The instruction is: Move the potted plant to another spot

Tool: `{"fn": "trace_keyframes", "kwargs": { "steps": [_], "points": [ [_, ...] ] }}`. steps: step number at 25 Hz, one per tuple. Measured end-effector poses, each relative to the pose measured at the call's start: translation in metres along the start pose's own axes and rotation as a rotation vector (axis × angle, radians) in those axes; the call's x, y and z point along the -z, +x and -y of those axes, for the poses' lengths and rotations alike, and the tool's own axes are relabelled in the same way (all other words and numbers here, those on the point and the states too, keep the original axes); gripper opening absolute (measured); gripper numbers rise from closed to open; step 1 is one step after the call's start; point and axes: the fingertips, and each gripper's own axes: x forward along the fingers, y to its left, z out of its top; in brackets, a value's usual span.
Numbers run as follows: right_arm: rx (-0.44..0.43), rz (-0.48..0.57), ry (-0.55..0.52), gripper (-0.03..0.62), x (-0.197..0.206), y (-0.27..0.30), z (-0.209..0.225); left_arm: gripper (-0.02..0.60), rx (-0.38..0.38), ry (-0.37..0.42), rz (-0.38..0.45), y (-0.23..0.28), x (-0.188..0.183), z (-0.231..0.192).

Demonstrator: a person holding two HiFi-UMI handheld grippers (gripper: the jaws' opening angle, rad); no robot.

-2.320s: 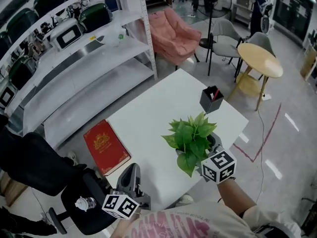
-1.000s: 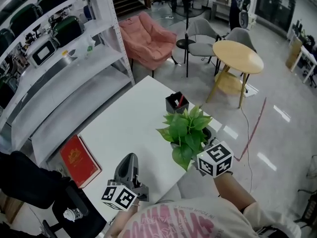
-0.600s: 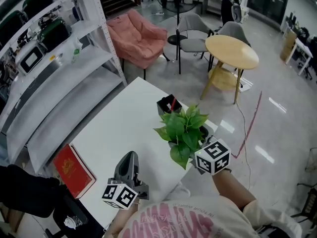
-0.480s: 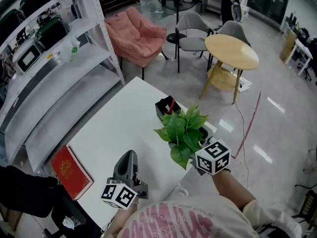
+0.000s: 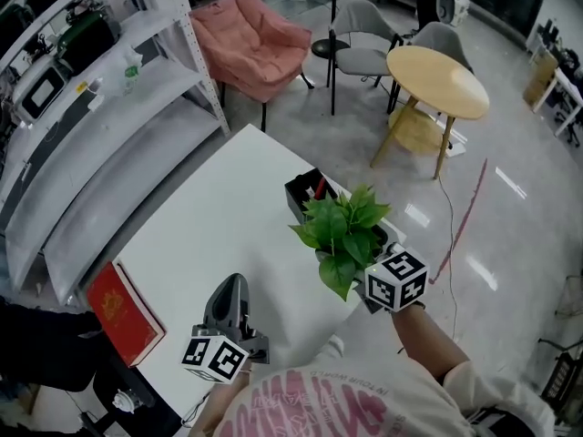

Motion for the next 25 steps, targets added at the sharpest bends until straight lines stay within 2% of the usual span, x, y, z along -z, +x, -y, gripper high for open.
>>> {"fn": "trace_keyframes", "kwargs": {
  "steps": [15,25],
  "points": [
    [0.023,-0.013,0.042,0.548,0.025,0.021,0.029,0.025,-0.040,-0.003,-0.043,0.009,0.018,-0.027],
    [0.001,-0.029,0.055,0.548,0.030,0.024,0.028,0.025,-0.046,-0.024,-0.041,0.008,0.020,-0.027]
  ]
}}
